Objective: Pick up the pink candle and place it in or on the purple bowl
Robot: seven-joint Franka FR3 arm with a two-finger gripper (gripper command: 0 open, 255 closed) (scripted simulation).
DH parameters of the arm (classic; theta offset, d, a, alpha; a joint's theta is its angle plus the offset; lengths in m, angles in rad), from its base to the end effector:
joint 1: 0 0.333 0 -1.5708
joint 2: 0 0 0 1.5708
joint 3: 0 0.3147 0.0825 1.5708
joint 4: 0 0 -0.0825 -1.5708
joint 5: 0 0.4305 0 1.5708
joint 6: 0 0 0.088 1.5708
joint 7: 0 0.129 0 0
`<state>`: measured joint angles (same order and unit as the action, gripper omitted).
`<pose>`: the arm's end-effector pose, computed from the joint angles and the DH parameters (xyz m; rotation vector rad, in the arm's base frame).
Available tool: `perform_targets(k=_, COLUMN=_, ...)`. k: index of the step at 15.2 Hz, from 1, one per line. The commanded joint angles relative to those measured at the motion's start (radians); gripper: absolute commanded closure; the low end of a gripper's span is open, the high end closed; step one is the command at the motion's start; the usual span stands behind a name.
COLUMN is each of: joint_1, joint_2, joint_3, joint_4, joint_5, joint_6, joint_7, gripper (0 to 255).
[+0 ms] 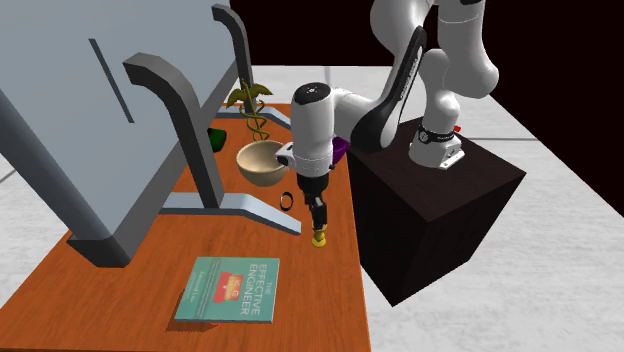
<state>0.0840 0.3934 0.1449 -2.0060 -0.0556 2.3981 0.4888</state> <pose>0.6206 0.1435 0.2039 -3.1031 0.3585 0.0044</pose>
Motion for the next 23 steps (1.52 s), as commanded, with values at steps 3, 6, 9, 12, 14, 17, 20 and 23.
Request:
perform_targets(k=3, joint_1=0.004, joint_2=0.043, joint_3=-0.005, joint_4=0.000, joint_5=-0.008, joint_6=0.045, joint_7=0.007, gripper=0)
perform_targets(k=6, joint_1=0.007, joint_2=0.069, joint_3=-0.008, joint_4=-0.001, joint_5=-0.013, joint_6=0.071, joint_7=0.010, gripper=0)
perform_targets(k=9, joint_1=0.007, joint_2=0.069, joint_3=-0.008, joint_4=-0.001, joint_5=-0.013, joint_6=0.071, joint_7=0.010, gripper=0)
perform_targets(k=12, joint_1=0.007, joint_2=0.069, joint_3=-0.008, joint_4=-0.001, joint_5=-0.013, joint_6=0.071, joint_7=0.010, gripper=0)
perform_targets(k=14, joint_1=0.007, joint_2=0.069, joint_3=-0.008, joint_4=-0.001, joint_5=-0.013, joint_6=0.071, joint_7=0.010, gripper=255)
perform_targets(k=17, joint_1=0.007, joint_2=0.069, joint_3=-0.008, joint_4=-0.001, joint_5=-0.013, joint_6=0.071, joint_7=0.010, gripper=255)
perform_targets(k=20, joint_1=0.007, joint_2=0.070, joint_3=-0.008, joint_4=0.000, joint_5=-0.013, joint_6=0.070, joint_7=0.010, gripper=255)
perform_targets(k=23, joint_1=0.007, joint_2=0.069, joint_3=-0.008, joint_4=-0.001, joint_5=-0.013, joint_6=0.071, joint_7=0.010, gripper=255)
